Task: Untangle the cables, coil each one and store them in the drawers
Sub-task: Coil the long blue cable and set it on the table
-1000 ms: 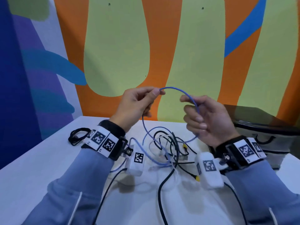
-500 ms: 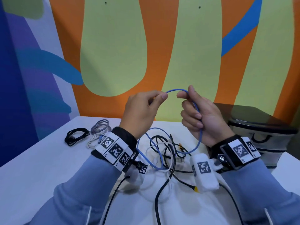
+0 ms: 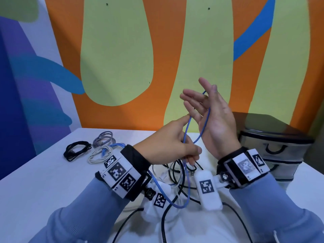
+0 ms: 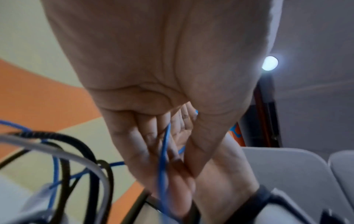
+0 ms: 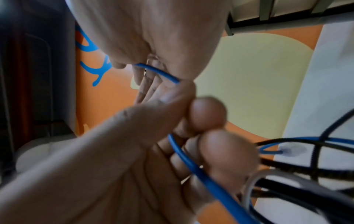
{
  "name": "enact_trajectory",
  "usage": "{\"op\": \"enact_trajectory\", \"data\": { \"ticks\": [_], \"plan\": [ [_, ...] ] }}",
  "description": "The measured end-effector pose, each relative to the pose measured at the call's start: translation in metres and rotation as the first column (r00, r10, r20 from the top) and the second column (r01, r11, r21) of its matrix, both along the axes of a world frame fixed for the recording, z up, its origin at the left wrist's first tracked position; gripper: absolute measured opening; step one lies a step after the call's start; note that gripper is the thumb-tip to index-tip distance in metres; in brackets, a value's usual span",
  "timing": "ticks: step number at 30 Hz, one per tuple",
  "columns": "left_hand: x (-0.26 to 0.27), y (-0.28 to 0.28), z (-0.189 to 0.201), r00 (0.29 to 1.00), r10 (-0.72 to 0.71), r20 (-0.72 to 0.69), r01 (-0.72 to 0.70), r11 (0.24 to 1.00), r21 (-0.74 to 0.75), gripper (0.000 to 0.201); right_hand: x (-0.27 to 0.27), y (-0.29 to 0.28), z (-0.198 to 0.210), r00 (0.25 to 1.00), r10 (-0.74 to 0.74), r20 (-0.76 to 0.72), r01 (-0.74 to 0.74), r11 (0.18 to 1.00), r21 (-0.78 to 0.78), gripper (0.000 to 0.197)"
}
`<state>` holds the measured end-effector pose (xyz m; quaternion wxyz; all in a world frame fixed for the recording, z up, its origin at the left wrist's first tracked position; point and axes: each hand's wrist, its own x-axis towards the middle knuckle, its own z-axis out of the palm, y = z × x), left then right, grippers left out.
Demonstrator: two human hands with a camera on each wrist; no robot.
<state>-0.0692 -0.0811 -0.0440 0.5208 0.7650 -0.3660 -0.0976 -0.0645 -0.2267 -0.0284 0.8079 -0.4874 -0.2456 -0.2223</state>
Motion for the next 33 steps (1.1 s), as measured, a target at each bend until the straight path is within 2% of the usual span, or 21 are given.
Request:
{"op": "enact_trajectory", "data": {
  "ticks": [2,4,7,9,12,13,15,17,18,20,22,23,25,26,28,29,30,31,32,33],
  "plan": [
    [-0.003,0.001,0.000,0.998,-0.017,-0.053,0.016,1.000,-0.005,0.092,0.002,0.002,-0.003,0.991,-0.121,0.061,0.128,0.983,-0.135,0.046],
    [-0.005,0.002,0.001,0.997,-0.035,-0.074,0.032,0.999,-0.038,0.088,0.004,0.001,-0.009,0.969,-0.215,0.125,0.242,0.928,-0.284,0.046],
    [-0.007,0.008,0.008,0.994,-0.075,-0.081,0.068,0.994,-0.083,0.077,0.008,-0.003,-0.014,0.912,-0.346,0.221,0.411,0.762,-0.501,0.047],
    [-0.009,0.014,0.013,0.993,-0.096,-0.066,0.090,0.993,-0.078,0.081,0.009,-0.007,-0.015,0.861,-0.437,0.261,0.505,0.668,-0.546,0.047],
    [-0.010,0.023,0.021,0.996,-0.067,-0.062,0.060,0.993,-0.099,0.082,0.009,-0.011,-0.016,0.803,-0.517,0.297,0.585,0.589,-0.557,0.046],
    [-0.009,0.027,0.023,0.997,-0.047,-0.066,0.040,0.993,-0.109,0.081,0.010,-0.011,-0.016,0.774,-0.542,0.328,0.616,0.523,-0.589,0.046],
    [-0.006,0.036,0.027,0.998,-0.010,-0.069,0.002,0.994,-0.109,0.076,0.010,-0.012,-0.016,0.701,-0.584,0.410,0.669,0.338,-0.662,0.044],
    [-0.002,0.045,0.030,0.998,0.066,0.008,-0.065,0.996,-0.054,0.067,0.009,-0.011,-0.015,0.662,-0.581,0.473,0.673,0.183,-0.716,0.043],
    [0.001,0.049,0.031,0.986,0.135,0.097,-0.134,0.991,-0.013,0.059,0.007,-0.011,-0.015,0.655,-0.571,0.496,0.666,0.126,-0.735,0.043],
    [0.009,0.056,0.033,0.896,0.311,0.316,-0.328,0.945,0.000,0.038,0.004,-0.009,-0.014,0.667,-0.545,0.507,0.641,0.075,-0.764,0.046],
    [0.016,0.063,0.033,0.771,0.459,0.442,-0.466,0.879,-0.099,0.019,0.003,-0.010,-0.013,0.721,-0.523,0.454,0.583,0.104,-0.806,0.052],
    [0.019,0.066,0.033,0.710,0.504,0.492,-0.502,0.852,-0.148,0.013,0.001,-0.009,-0.011,0.768,-0.501,0.399,0.532,0.151,-0.833,0.053],
    [0.022,0.069,0.031,0.588,0.531,0.610,-0.536,0.821,-0.198,0.009,-0.001,-0.007,-0.009,0.881,-0.402,0.249,0.383,0.299,-0.874,0.054],
    [0.024,0.070,0.030,0.550,0.519,0.655,-0.529,0.823,-0.208,0.009,-0.002,-0.007,-0.007,0.929,-0.329,0.171,0.296,0.382,-0.875,0.055],
    [0.025,0.071,0.030,0.512,0.485,0.709,-0.497,0.840,-0.216,0.008,-0.004,-0.008,-0.002,0.979,-0.203,0.028,0.137,0.543,-0.828,0.052],
    [0.027,0.072,0.029,0.509,0.476,0.717,-0.488,0.846,-0.215,0.008,-0.004,-0.011,0.000,0.987,-0.151,-0.051,0.059,0.645,-0.762,0.050],
    [0.028,0.073,0.029,0.543,0.471,0.695,-0.481,0.853,-0.202,0.008,-0.005,-0.014,0.003,0.986,-0.081,-0.148,-0.036,0.757,-0.653,0.048],
    [0.030,0.075,0.030,0.621,0.469,0.628,-0.463,0.866,-0.189,0.009,-0.005,-0.019,0.006,0.971,0.017,-0.239,-0.139,0.853,-0.504,0.045],
    [0.031,0.074,0.030,0.718,0.456,0.526,-0.420,0.886,-0.196,0.009,-0.006,-0.024,0.010,0.948,0.123,-0.293,-0.225,0.911,-0.346,0.043],
    [0.032,0.072,0.028,0.791,0.438,0.426,-0.370,0.898,-0.237,0.009,-0.006,-0.029,0.013,0.929,0.204,-0.309,-0.279,0.934,-0.222,0.040]
  ]
}}
